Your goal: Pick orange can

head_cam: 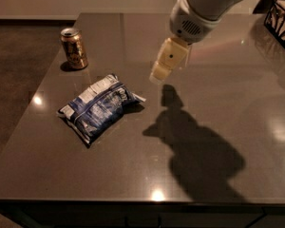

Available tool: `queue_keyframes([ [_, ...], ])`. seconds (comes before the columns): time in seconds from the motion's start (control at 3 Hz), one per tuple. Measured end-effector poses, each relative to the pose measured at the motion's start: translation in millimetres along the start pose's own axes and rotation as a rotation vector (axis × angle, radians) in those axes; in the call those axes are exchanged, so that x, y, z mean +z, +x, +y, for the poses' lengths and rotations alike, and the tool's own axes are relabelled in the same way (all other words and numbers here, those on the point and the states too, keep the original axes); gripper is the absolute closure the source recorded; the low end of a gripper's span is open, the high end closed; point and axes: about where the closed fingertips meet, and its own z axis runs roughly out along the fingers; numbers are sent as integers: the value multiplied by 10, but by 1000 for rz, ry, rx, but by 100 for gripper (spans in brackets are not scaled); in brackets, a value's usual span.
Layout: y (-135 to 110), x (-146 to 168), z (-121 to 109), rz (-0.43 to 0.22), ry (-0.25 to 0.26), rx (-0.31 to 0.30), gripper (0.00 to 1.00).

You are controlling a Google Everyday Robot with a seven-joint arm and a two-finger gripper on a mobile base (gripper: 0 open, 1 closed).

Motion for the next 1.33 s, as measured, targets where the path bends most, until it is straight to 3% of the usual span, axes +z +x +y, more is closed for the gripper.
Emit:
queue_keyframes([
  [0.33,-337,250,-46,-20,18,24,0],
  [1.33,-1274,962,-185,-104,33,185,0],
])
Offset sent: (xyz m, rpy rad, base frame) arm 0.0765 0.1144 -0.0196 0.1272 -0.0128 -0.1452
